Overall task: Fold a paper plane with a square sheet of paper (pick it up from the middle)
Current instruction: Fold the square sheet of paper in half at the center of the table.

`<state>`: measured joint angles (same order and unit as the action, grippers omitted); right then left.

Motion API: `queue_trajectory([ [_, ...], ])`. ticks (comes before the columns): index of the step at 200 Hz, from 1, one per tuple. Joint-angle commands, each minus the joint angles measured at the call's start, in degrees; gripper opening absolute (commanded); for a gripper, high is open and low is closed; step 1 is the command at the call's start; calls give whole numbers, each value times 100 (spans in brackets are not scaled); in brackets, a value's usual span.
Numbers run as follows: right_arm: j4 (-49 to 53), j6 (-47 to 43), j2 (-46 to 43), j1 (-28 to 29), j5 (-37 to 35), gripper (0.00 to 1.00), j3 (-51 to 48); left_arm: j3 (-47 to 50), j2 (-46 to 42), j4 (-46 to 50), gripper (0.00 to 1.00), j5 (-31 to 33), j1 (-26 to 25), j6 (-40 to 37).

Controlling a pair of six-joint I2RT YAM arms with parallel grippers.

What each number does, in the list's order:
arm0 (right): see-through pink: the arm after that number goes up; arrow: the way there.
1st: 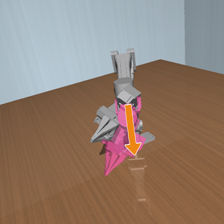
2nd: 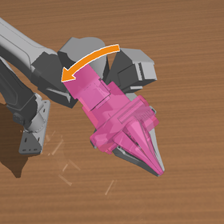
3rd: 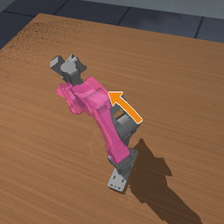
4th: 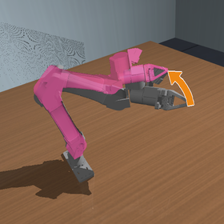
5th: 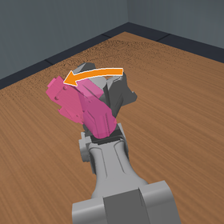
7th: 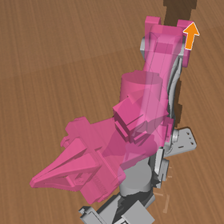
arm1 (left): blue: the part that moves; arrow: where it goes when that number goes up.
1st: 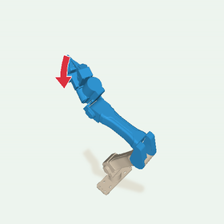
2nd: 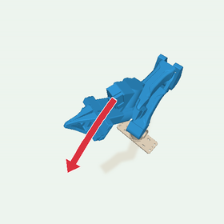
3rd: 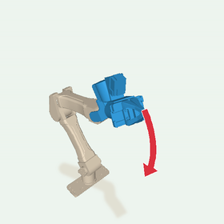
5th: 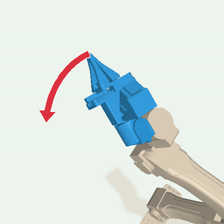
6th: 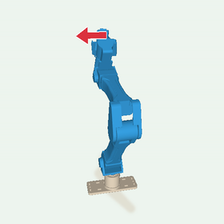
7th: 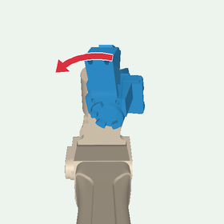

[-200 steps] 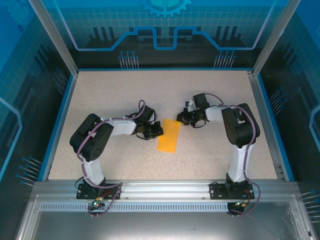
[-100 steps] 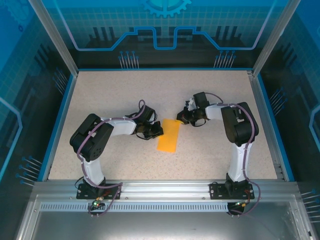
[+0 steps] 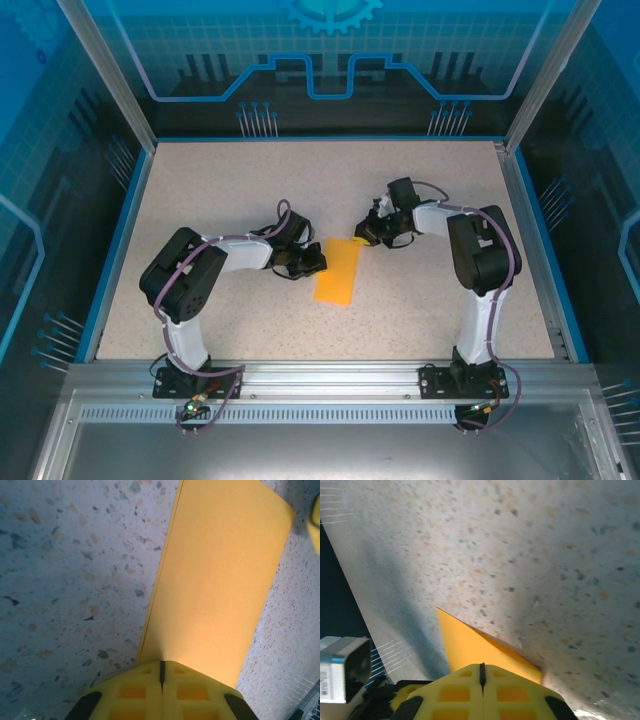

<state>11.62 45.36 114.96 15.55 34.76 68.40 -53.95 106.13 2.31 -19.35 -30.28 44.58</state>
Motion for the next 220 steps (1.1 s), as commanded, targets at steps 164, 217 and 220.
queue_trajectory([
  [164, 715, -613, -521, 8, -286, 13, 105, 95, -154, 482, 0, -10, -123, -30],
  [217, 778, -741, -2234, 501, -965, 23, -1459, 361, -971, -119, 14, 133, -135, 56],
  [220, 758, -720, -2301, 538, -984, 24, -1563, 394, -1026, -146, 16, 141, -131, 70],
])
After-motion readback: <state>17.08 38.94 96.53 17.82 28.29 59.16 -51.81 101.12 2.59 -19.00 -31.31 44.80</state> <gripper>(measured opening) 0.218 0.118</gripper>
